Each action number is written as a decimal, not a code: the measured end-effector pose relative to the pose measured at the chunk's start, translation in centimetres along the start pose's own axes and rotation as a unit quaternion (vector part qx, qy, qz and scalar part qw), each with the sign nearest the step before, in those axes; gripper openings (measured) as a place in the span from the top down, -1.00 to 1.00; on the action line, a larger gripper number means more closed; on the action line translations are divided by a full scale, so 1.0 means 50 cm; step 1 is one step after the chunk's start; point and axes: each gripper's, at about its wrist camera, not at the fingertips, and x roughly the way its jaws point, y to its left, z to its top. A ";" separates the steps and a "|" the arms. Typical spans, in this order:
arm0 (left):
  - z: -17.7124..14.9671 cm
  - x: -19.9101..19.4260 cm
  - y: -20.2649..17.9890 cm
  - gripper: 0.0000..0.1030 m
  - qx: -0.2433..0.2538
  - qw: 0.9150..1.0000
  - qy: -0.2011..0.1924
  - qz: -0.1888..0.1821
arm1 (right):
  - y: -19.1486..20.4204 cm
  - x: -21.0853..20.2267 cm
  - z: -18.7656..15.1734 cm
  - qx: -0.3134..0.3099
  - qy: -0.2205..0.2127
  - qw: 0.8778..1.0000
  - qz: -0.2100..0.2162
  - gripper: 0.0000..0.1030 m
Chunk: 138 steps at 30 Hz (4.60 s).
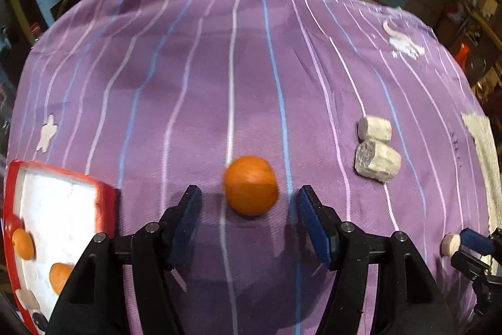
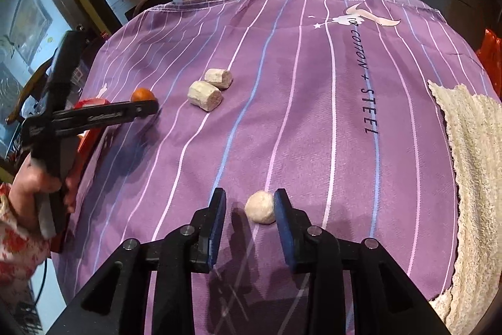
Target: Organize fruits
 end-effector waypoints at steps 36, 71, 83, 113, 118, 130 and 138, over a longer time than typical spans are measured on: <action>-0.255 -0.268 0.351 0.41 -0.183 0.980 -0.055 0.050 | 0.307 0.016 0.027 -0.092 0.005 0.994 0.064 0.44; -0.259 -0.281 0.485 -0.16 -0.195 0.975 -0.051 0.092 | 0.645 0.140 0.011 -0.189 0.032 0.976 0.098 0.33; -0.280 -0.379 0.359 -0.61 -0.195 0.966 -0.061 0.157 | 0.513 0.050 0.019 -0.109 -0.012 0.991 0.076 0.28; -0.236 -0.426 0.082 -0.61 -0.129 0.975 -0.083 0.161 | 0.280 -0.077 -0.003 -0.053 -0.036 0.996 0.059 0.25; -0.239 -0.411 0.077 -0.61 -0.141 0.976 -0.072 0.150 | 0.268 -0.070 -0.007 -0.056 -0.028 0.996 0.058 0.24; -0.242 -0.309 0.041 -0.61 -0.152 0.984 -0.025 0.091 | 0.169 -0.026 -0.013 -0.023 0.008 0.999 0.027 0.24; -0.258 -0.290 0.038 -0.61 -0.150 0.985 -0.019 0.081 | 0.095 0.030 0.145 0.010 -0.018 1.000 0.015 0.24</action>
